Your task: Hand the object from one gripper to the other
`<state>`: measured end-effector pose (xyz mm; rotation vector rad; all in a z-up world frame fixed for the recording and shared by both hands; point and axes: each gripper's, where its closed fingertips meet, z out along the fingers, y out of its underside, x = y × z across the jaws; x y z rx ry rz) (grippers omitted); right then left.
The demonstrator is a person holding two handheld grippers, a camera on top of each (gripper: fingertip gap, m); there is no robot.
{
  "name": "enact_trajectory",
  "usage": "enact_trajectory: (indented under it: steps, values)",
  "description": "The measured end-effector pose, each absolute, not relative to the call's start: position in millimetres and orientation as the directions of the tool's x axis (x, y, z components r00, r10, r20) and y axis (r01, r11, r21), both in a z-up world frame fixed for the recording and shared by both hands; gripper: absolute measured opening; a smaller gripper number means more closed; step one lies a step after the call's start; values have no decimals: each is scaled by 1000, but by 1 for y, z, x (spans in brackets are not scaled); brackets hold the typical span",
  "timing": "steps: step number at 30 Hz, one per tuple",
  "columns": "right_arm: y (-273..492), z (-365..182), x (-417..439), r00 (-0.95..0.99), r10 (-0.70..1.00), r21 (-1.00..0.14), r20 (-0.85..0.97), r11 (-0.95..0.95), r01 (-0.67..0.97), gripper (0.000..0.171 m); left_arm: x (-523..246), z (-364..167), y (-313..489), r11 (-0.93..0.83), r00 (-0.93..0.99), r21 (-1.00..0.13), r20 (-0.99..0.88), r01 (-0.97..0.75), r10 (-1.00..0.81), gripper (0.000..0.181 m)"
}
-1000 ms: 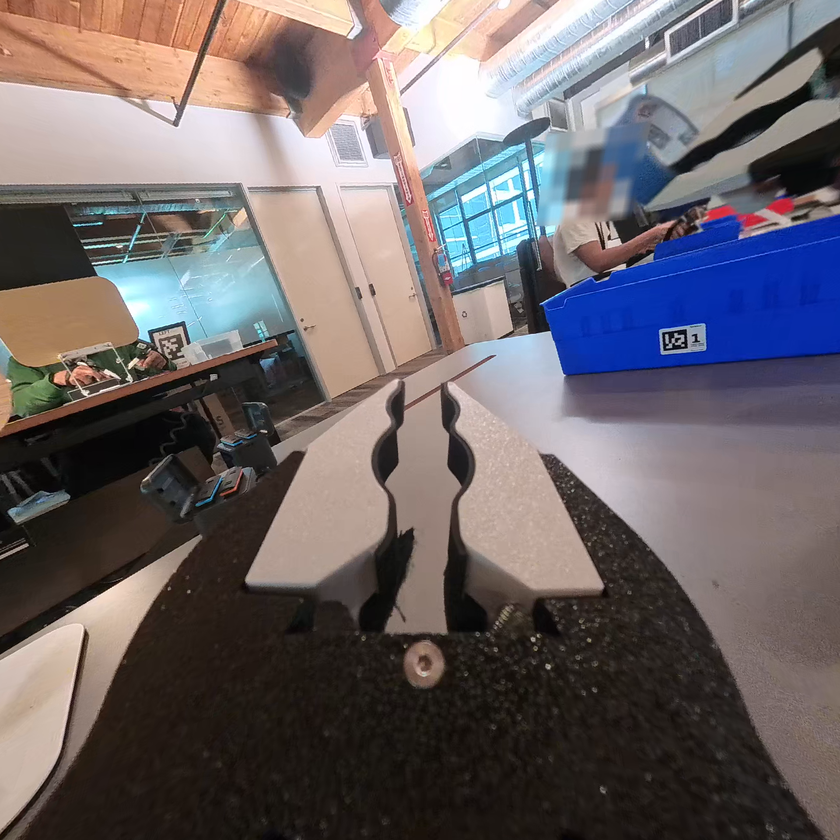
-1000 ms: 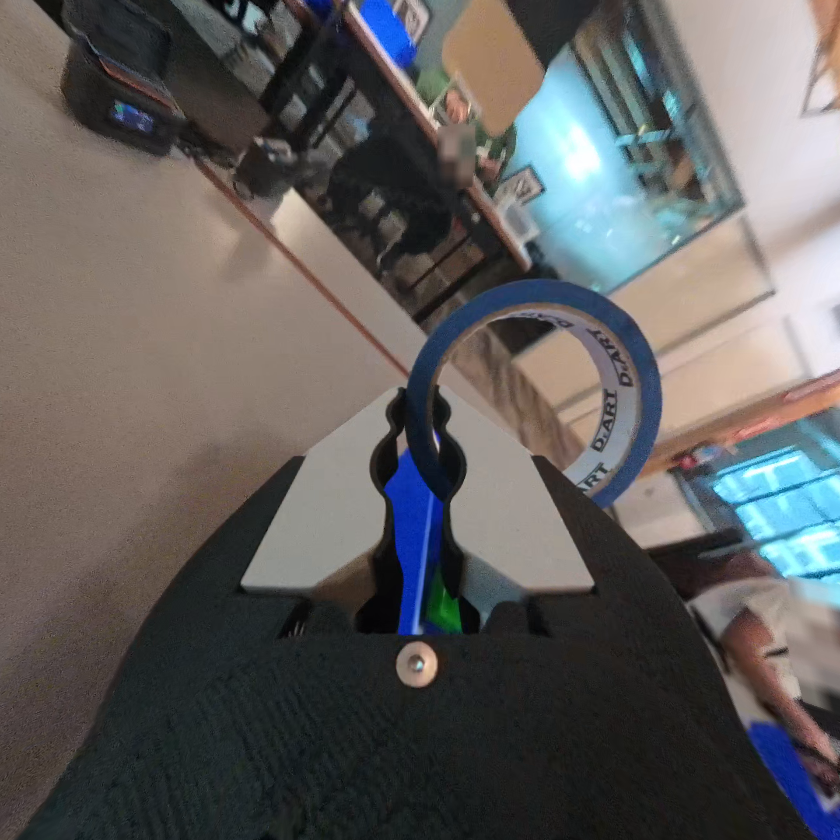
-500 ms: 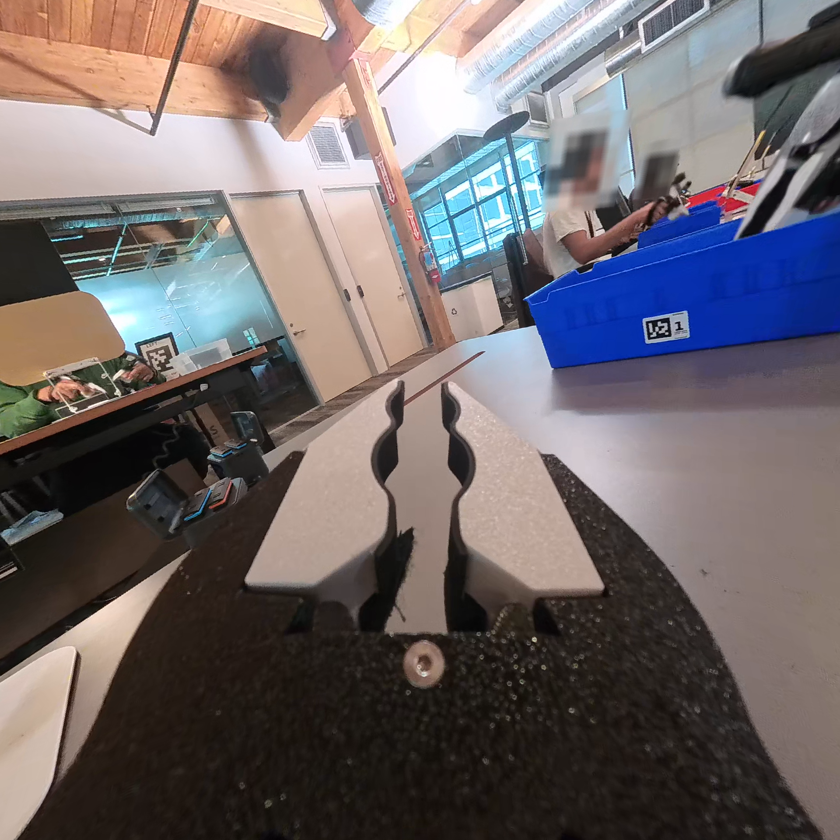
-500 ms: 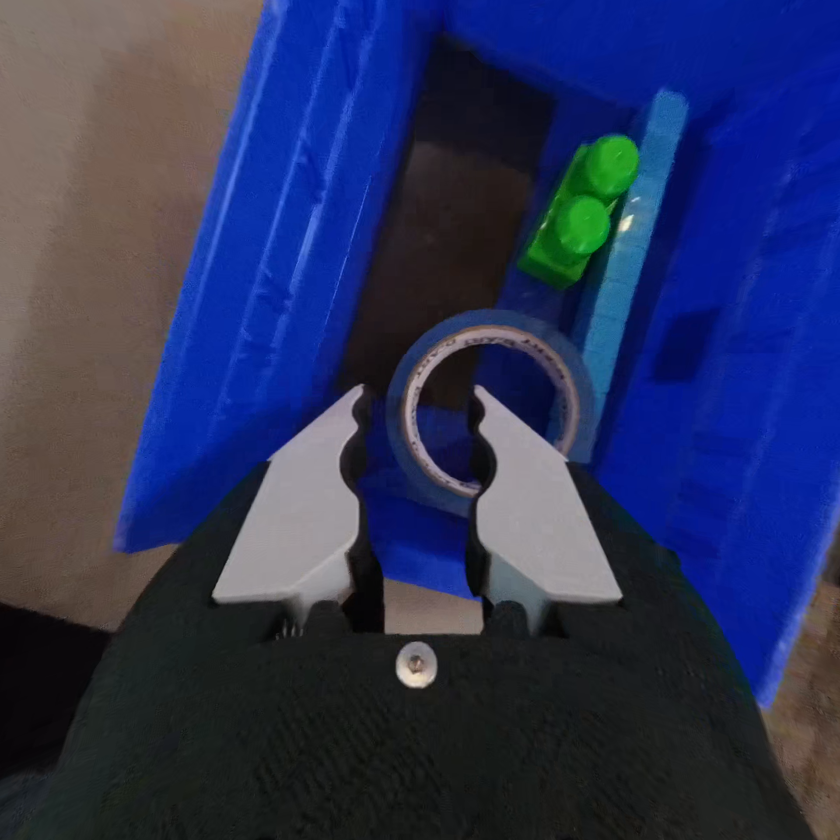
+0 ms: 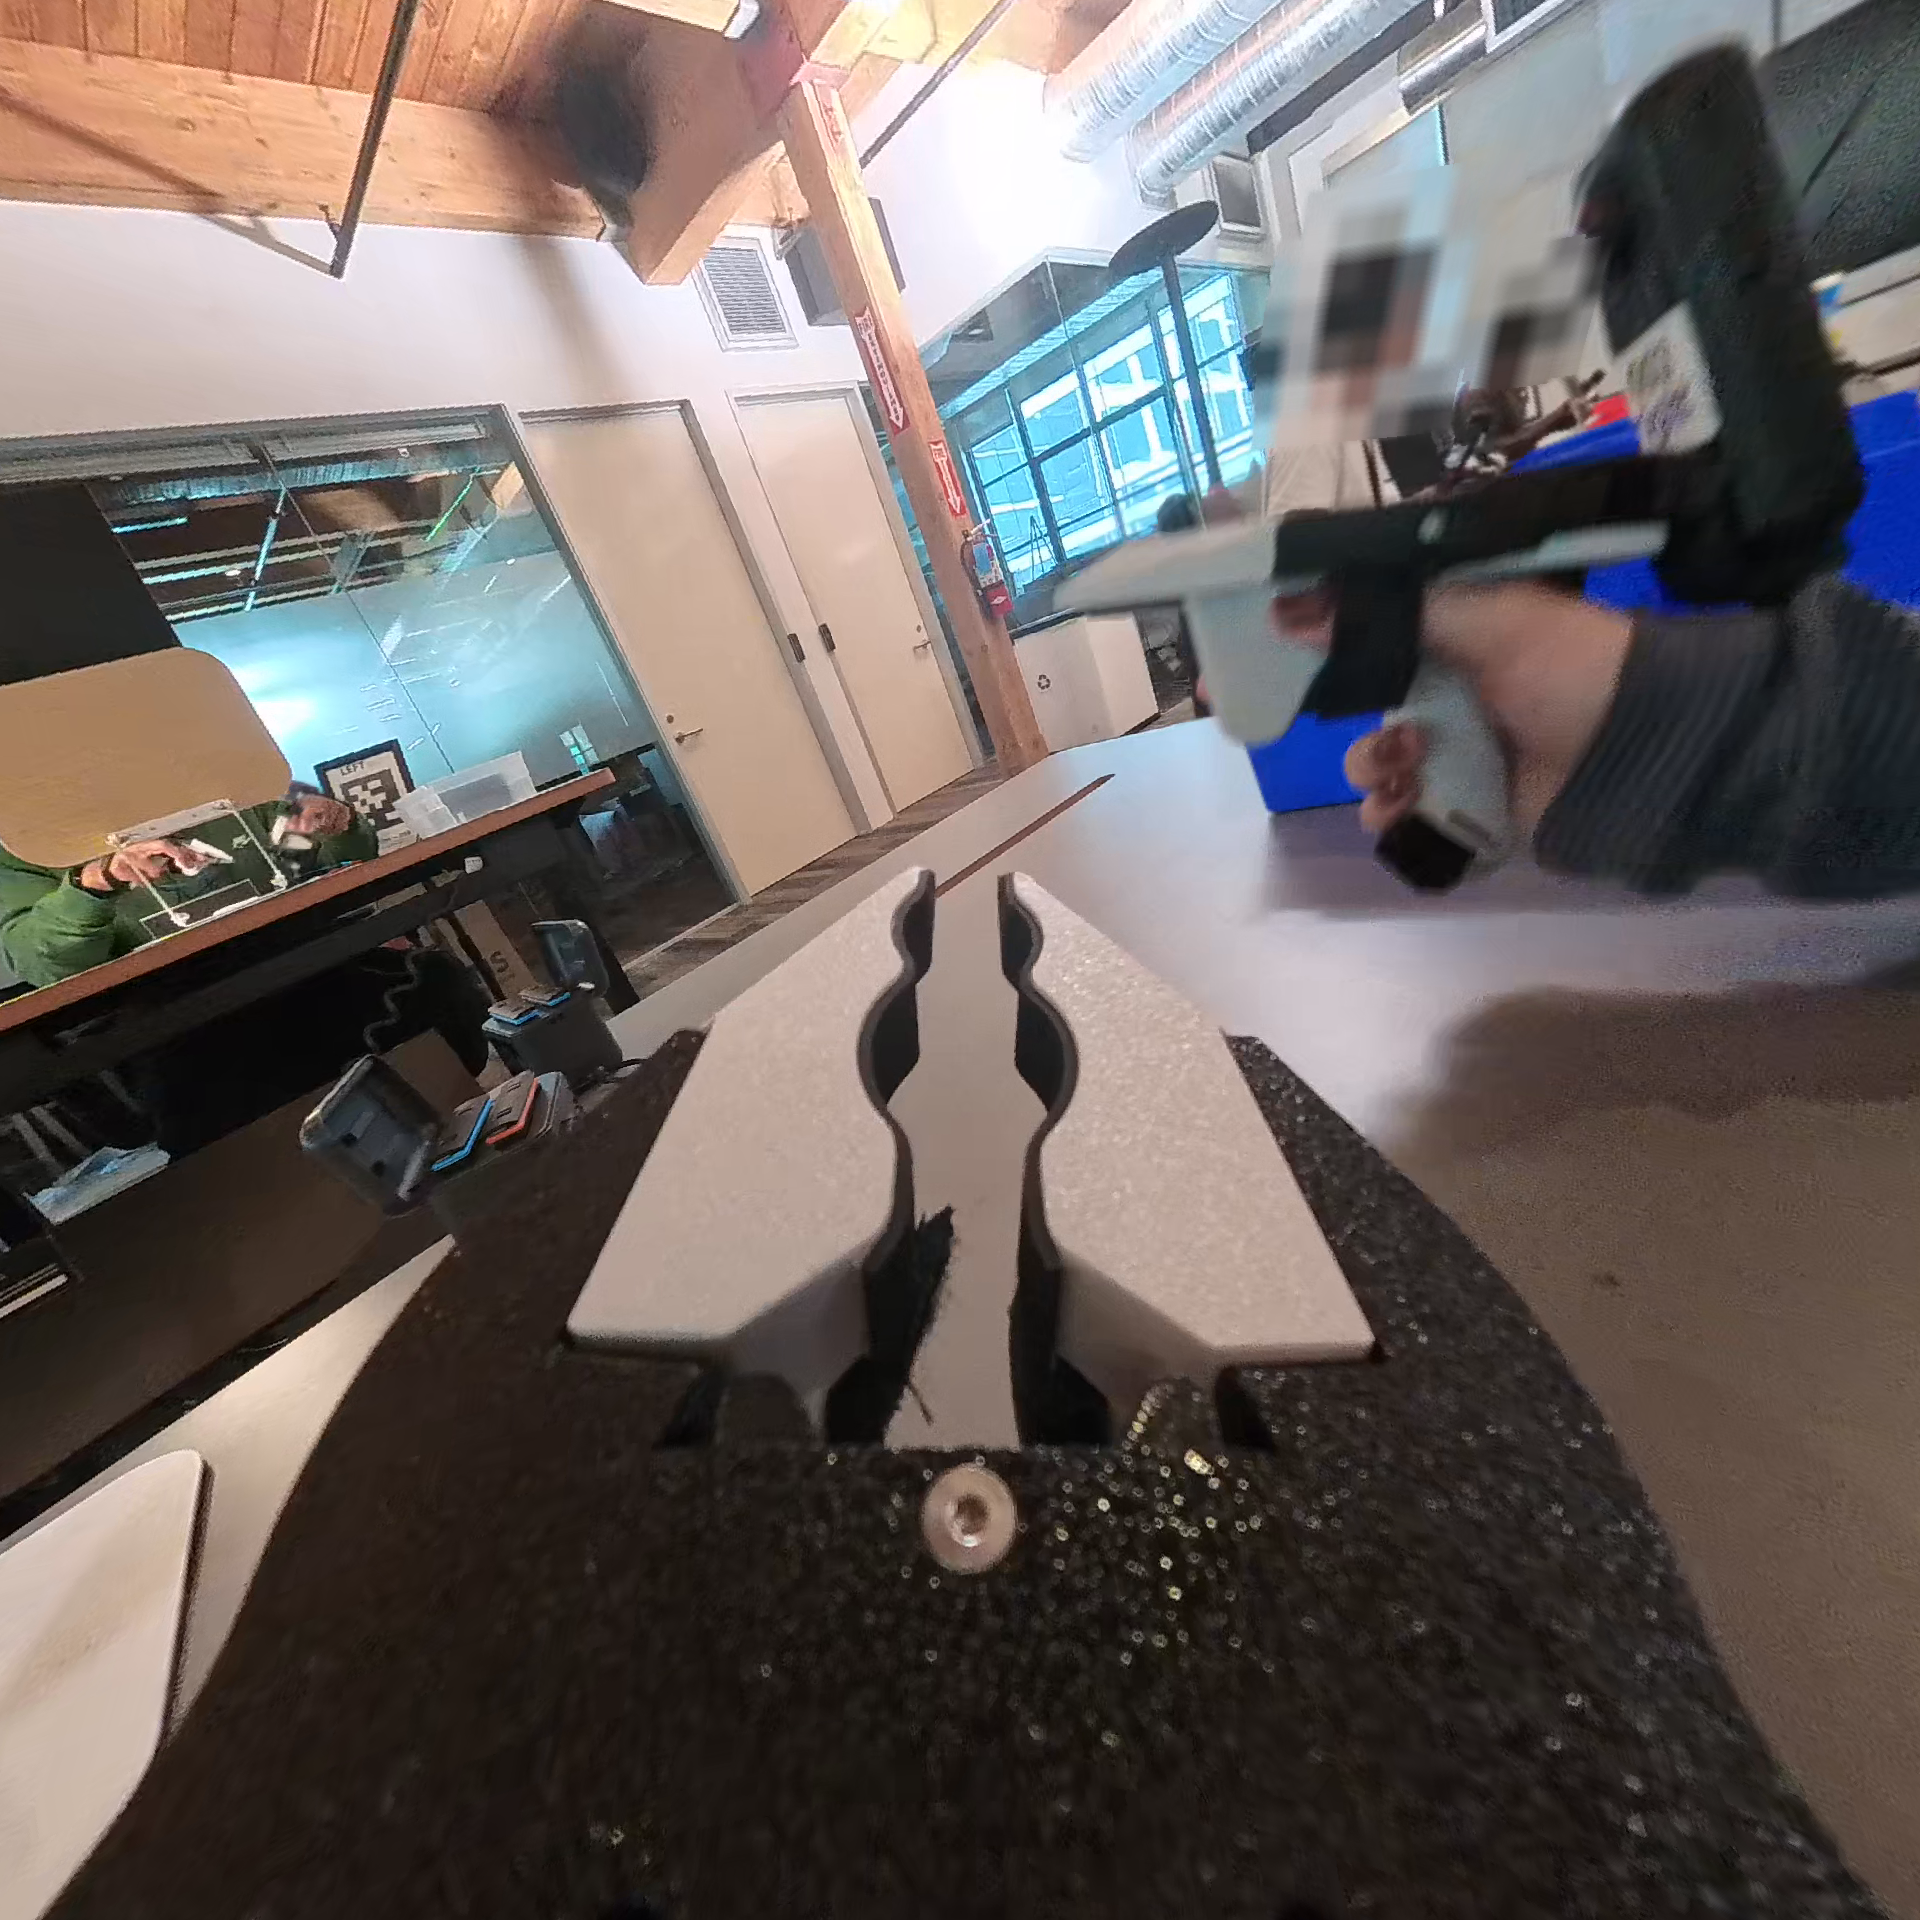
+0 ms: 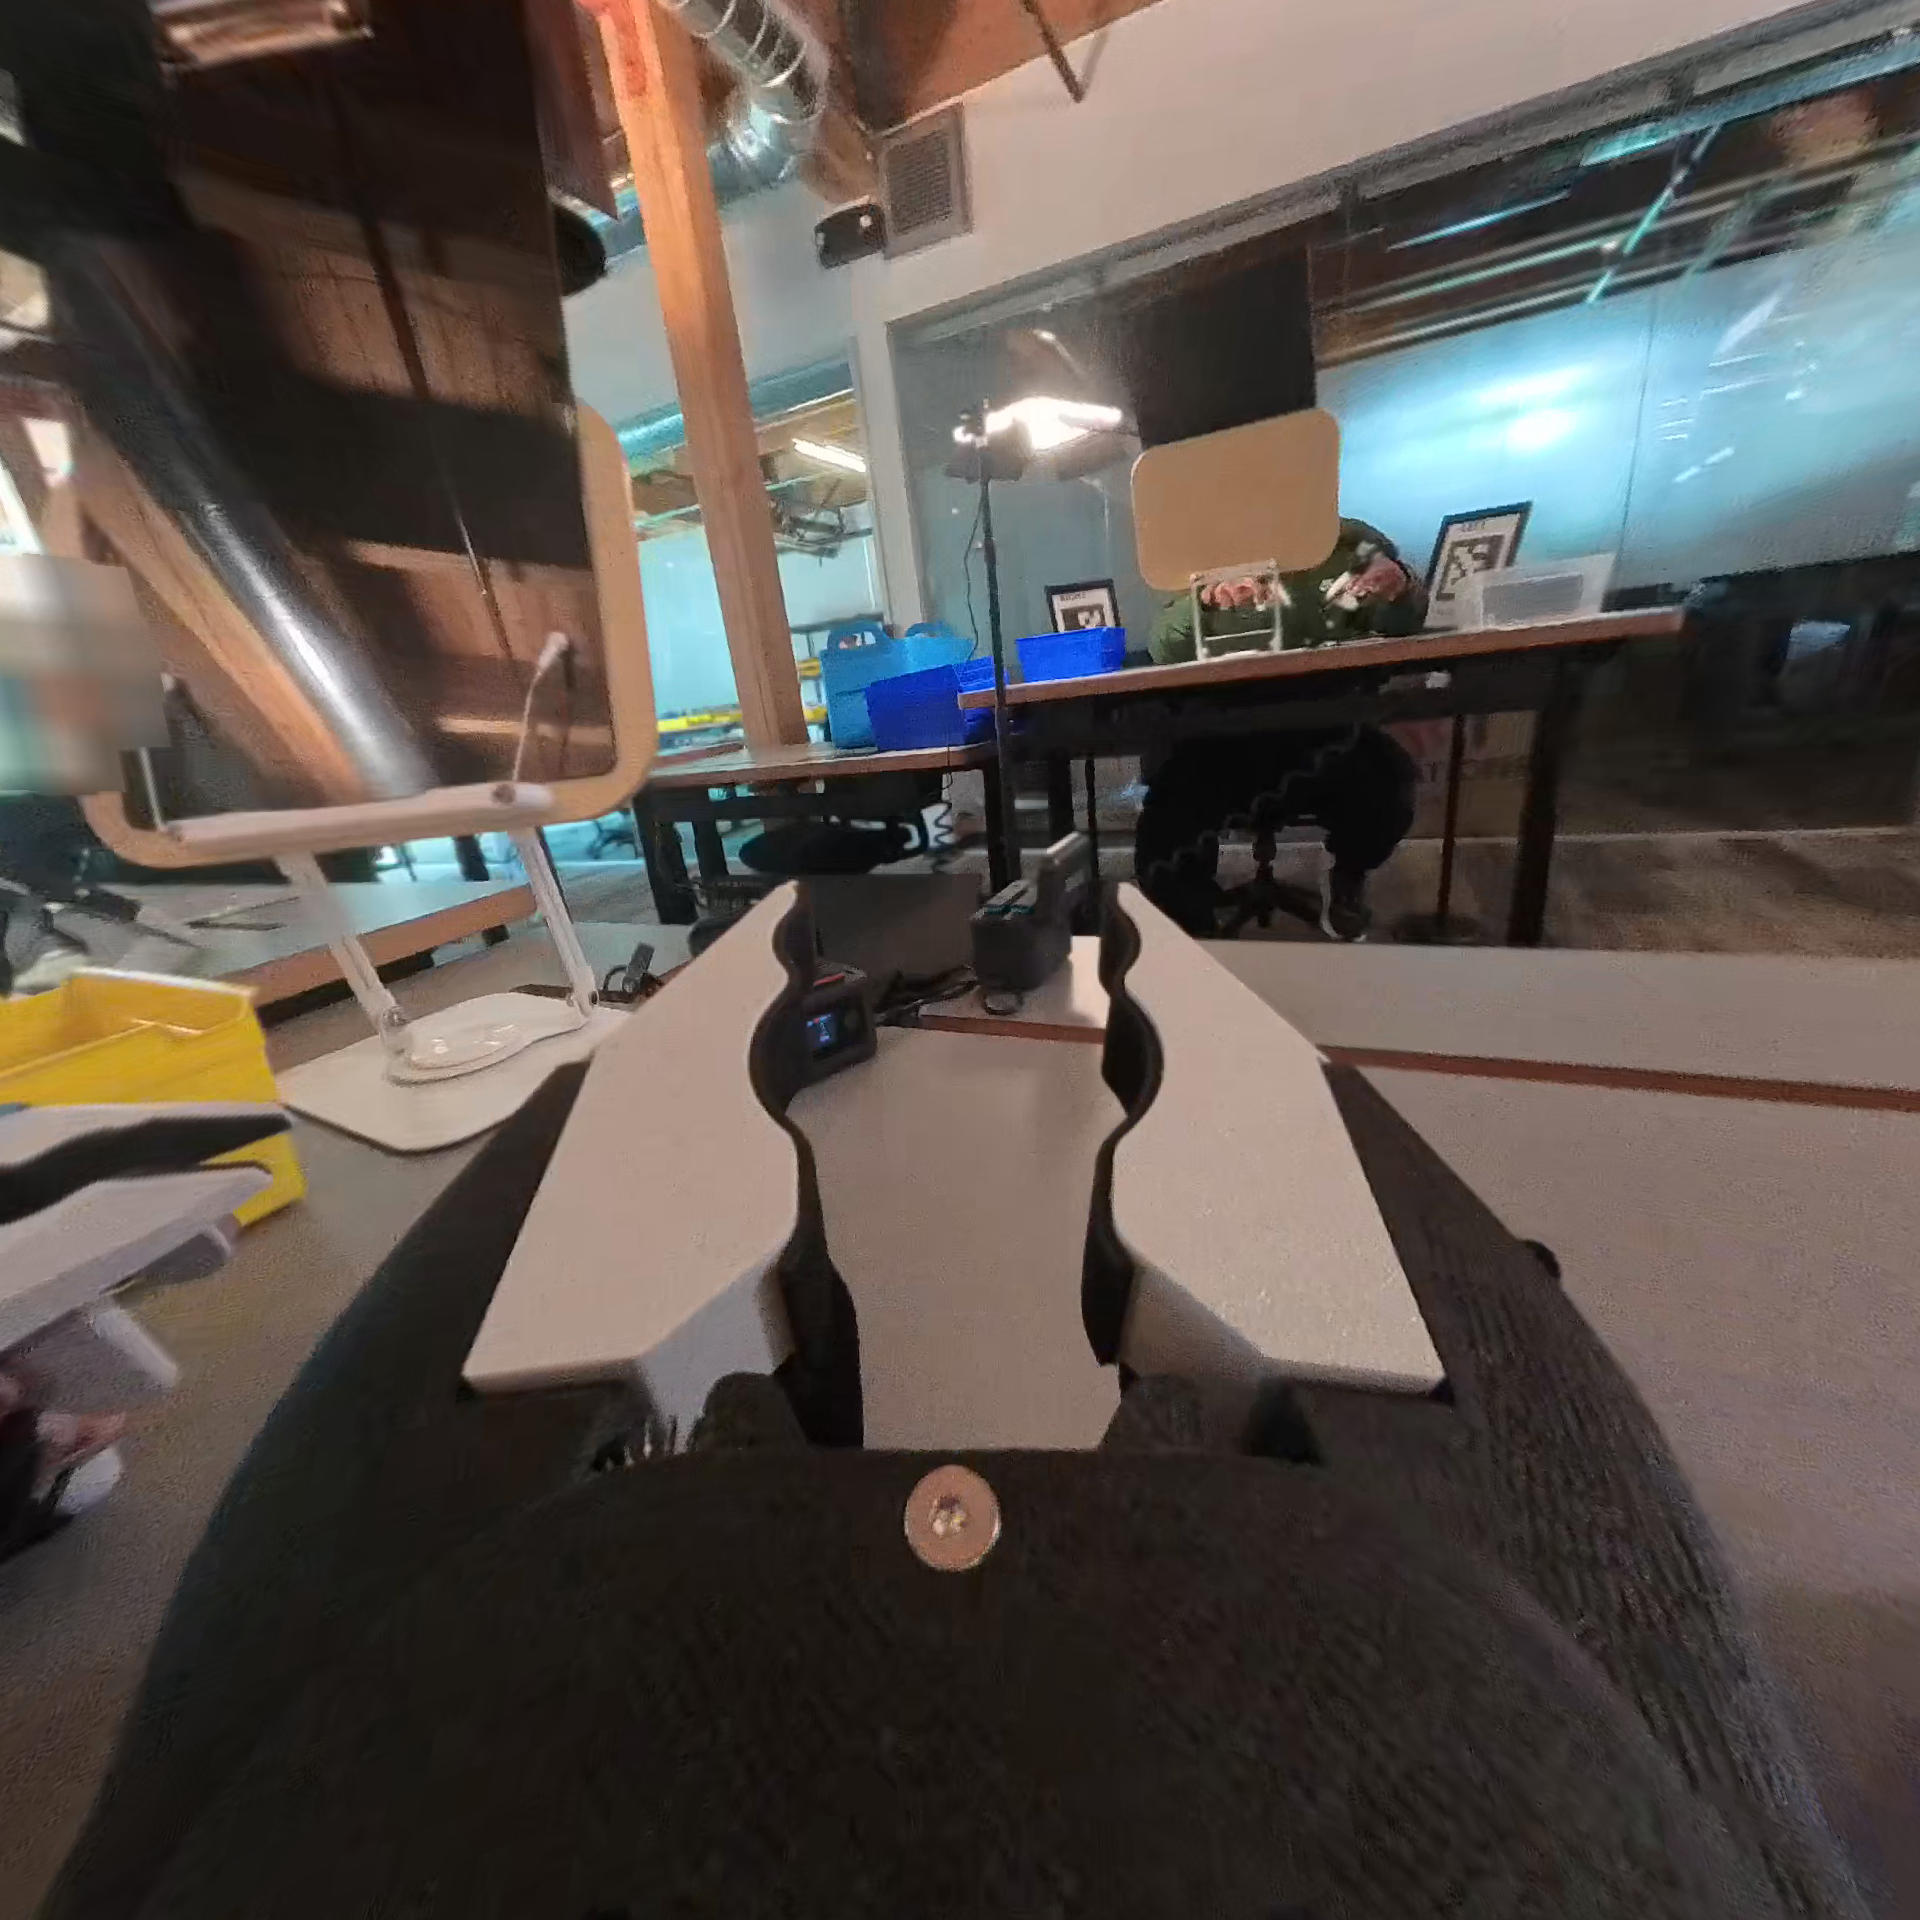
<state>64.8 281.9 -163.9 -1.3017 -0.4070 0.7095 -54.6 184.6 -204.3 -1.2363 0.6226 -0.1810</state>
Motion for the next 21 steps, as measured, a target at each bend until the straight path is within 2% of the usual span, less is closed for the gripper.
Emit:
enact_trajectory:
  steps: [2, 4, 6, 10, 14, 17, 19, 21]
  values:
    - [280, -183, 46, 717, 690, -968, -94, 103, -227, 53, -56, -205, 186, 331, 826, -922, -342, -202, -449, 9]
    - [262, -194, 27, 669, 742, -971, 44, 189, -145, 53, -57, -213, 189, 259, 826, -943, -313, -210, -469, 0]
    - [243, -186, 20, 632, 763, -943, 138, 297, -152, 45, -53, -219, 191, 186, 821, -962, -268, -200, -505, 0]
    - [232, -190, 10, 598, 760, -925, 253, 371, -81, 40, -51, -209, 186, 166, 833, -965, -260, -204, -489, 0]
    - [227, -191, 8, 580, 767, -921, 274, 382, -70, 37, -44, -184, 151, 136, 702, -910, -391, -392, -595, 0]
    - [228, -191, 9, 573, 779, -927, 254, 365, -85, 36, -79, -161, 116, 33, 648, -842, -439, -539, -622, 13]
    - [231, -190, 9, 577, 783, -934, 231, 345, -93, 36, -120, -144, 93, -69, 677, -800, -454, -596, -580, 28]
    - [234, -188, 10, 578, 785, -935, 224, 340, -99, 36, -168, -130, 71, -135, 704, -758, -504, -638, -500, 31]
